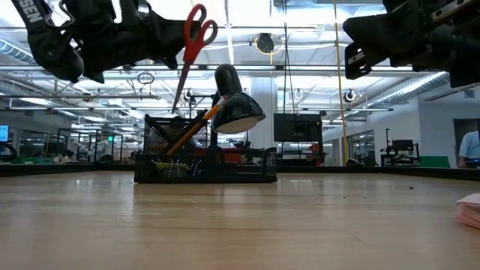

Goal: Pick and place office supplies into organizer
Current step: Put the red scissors into the black desk organizer

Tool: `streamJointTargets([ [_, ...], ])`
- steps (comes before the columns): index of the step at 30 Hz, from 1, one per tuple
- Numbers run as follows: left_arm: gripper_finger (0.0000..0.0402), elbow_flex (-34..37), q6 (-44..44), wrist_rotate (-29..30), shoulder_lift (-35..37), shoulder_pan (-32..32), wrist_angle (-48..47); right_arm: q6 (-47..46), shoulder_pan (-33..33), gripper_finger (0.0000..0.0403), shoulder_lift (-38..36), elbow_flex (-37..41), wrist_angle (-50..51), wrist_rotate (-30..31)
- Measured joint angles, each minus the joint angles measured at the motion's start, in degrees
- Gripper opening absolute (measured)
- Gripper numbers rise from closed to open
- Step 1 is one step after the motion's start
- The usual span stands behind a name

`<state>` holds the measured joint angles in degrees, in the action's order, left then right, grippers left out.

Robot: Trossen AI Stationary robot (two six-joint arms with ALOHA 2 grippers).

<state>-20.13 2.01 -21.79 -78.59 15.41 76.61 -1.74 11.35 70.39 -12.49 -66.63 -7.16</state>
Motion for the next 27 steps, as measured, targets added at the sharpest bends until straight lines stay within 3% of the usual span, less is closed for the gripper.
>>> streamJointTargets([
  [13, 0.0035, 0.05, -0.75, 11.08, -2.41, -3.99, -6.06, 0.75, 0.00, 0.0004, 0.00, 0.01, -0.87, 5.69],
  [27, 0.0035, 0.05, 2.24, 15.96, -15.91, -3.09, 5.94, 0.42, 0.00, 0.0004, 0.00, 0.00, -2.16, 5.64],
])
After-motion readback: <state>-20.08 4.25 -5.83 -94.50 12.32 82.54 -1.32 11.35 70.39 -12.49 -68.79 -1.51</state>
